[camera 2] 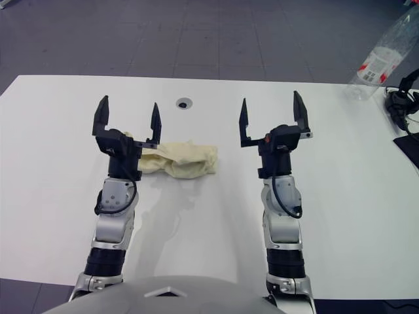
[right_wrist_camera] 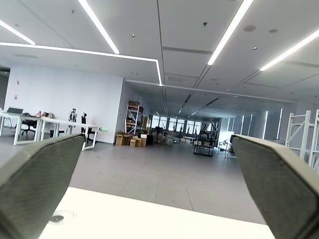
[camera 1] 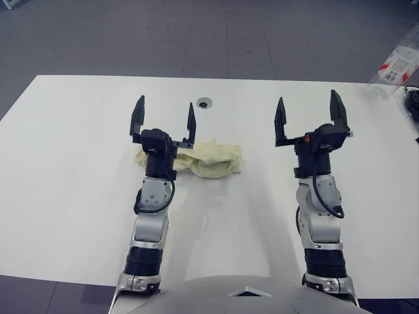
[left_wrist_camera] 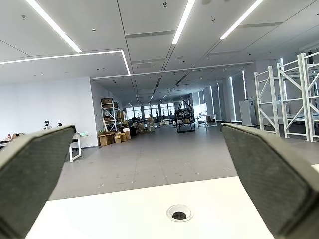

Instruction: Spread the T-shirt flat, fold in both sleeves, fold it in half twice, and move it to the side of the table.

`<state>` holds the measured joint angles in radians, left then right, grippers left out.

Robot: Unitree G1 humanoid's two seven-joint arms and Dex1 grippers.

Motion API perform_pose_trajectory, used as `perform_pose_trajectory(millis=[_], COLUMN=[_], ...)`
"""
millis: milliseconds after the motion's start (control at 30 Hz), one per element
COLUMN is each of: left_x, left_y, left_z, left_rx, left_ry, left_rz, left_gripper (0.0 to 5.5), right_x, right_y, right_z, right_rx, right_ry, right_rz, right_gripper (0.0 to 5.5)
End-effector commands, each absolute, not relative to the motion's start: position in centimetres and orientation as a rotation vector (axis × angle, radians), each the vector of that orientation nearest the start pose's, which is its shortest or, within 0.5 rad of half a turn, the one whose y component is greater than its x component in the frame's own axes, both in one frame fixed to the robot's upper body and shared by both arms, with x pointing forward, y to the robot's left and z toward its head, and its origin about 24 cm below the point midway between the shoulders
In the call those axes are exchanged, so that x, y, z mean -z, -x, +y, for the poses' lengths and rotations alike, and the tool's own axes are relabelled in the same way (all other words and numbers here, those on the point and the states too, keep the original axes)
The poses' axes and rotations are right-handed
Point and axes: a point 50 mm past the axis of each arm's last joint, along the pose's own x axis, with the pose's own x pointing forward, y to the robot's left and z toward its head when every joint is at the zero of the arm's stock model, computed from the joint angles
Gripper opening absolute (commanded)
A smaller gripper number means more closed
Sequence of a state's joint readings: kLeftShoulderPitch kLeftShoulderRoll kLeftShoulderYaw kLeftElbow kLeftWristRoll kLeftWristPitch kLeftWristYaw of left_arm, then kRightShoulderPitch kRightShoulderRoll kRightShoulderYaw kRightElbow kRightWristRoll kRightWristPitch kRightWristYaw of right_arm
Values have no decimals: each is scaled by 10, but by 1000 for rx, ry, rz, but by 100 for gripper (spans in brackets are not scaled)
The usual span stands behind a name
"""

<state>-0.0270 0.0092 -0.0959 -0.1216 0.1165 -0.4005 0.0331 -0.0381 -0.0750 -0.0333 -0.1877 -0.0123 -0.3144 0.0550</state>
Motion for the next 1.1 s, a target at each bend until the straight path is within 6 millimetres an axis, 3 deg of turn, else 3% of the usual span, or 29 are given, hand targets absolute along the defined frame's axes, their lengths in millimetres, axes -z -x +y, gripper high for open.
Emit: perform_pose_trajectory(millis=[33, 700, 833, 1100], left_x=[-107, -105, -103, -108], left_y=[-242, -249, -245, -245], left_z=[125, 126, 122, 121], left_rx=[61, 65, 95, 106], left_ry=[-107, -151, -144, -149], left_rz=[-552, -585, -598, -611], left_gripper=[540, 540, 540, 540], right_x=[-125, -124, -115, -119], right_y=[-249, -241, -240, -236], right_z=[-153, -162, -157, -161], right_rx=[-75, -38, -119, -143], right_ry=[99, 42, 18, -28], right_rz=[-573, -563, -481, -454], right_gripper=[539, 539, 539, 539])
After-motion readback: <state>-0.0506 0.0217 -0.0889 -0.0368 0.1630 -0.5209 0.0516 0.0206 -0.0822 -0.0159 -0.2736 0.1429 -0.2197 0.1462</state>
